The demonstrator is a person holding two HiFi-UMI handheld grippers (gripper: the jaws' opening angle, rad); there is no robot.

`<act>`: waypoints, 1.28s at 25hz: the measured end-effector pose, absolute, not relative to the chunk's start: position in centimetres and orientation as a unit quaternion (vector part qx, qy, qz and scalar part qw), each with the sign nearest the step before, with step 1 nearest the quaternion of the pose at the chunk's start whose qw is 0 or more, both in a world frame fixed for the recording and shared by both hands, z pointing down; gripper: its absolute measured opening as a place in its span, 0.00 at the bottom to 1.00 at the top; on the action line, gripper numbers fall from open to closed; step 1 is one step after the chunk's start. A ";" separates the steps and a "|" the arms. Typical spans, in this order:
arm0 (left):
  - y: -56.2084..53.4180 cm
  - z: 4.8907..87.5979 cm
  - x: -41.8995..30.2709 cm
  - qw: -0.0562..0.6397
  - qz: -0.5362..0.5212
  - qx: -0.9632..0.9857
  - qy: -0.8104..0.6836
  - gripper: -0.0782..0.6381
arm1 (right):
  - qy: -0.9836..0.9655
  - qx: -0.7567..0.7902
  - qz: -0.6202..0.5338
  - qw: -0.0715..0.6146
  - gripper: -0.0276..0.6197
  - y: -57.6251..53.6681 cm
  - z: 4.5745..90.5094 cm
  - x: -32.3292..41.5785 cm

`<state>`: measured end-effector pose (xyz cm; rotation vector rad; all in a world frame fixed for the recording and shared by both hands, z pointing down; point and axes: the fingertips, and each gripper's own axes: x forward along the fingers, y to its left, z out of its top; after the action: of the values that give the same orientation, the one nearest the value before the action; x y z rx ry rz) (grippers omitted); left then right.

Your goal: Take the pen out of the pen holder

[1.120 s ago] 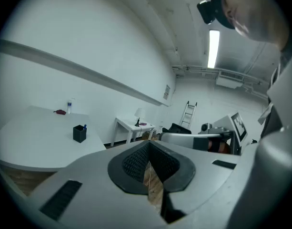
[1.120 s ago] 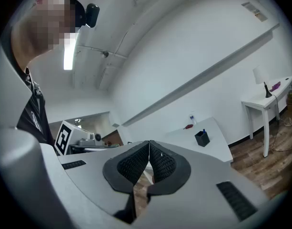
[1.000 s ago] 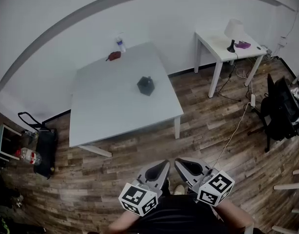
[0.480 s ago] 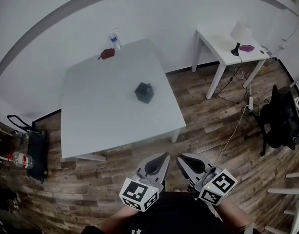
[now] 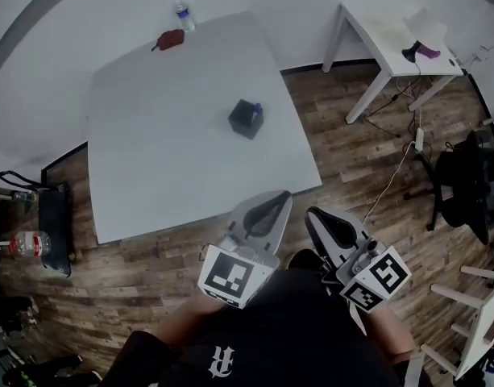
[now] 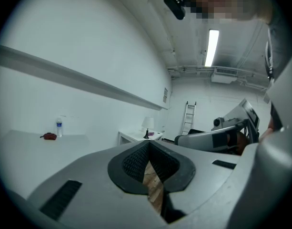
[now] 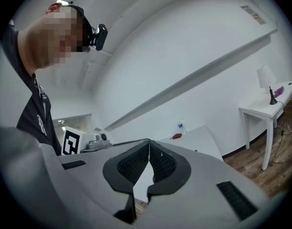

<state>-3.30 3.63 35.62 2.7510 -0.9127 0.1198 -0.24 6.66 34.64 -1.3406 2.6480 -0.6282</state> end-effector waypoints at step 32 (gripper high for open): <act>-23.2 59.2 -2.9 0.071 0.250 0.798 -0.543 0.27 | 0.868 -0.362 -0.339 -0.031 0.07 -11.0 42.7 8.4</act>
<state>-2.93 -23.19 59.22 2.4002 -1.6333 0.7519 8.41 -10.98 42.73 -1.1596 2.7815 -1.0870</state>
